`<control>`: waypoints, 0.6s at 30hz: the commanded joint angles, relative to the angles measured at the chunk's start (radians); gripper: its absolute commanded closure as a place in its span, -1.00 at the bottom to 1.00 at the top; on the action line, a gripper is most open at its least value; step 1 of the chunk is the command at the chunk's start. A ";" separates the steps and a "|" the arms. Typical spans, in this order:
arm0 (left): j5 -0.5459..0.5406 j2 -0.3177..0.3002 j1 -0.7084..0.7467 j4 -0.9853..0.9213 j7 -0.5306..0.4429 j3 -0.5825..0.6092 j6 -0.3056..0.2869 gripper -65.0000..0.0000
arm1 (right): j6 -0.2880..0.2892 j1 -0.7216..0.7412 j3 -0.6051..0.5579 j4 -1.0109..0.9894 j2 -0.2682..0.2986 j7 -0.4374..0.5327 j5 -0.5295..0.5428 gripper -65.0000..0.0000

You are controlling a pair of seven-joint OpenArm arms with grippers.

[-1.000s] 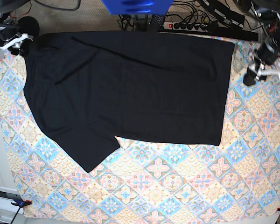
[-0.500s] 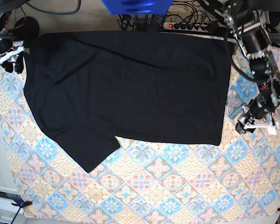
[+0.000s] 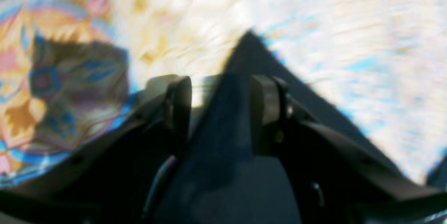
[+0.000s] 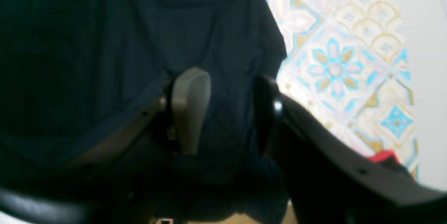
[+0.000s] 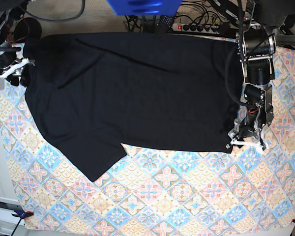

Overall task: Fold the T-shirt properly
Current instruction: 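Release the shoulders and move both grippers to the shirt's side edges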

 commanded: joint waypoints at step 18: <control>-0.015 0.065 0.001 0.015 -0.058 0.155 -0.010 0.61 | 0.002 0.058 0.007 0.018 0.019 0.015 -0.008 0.25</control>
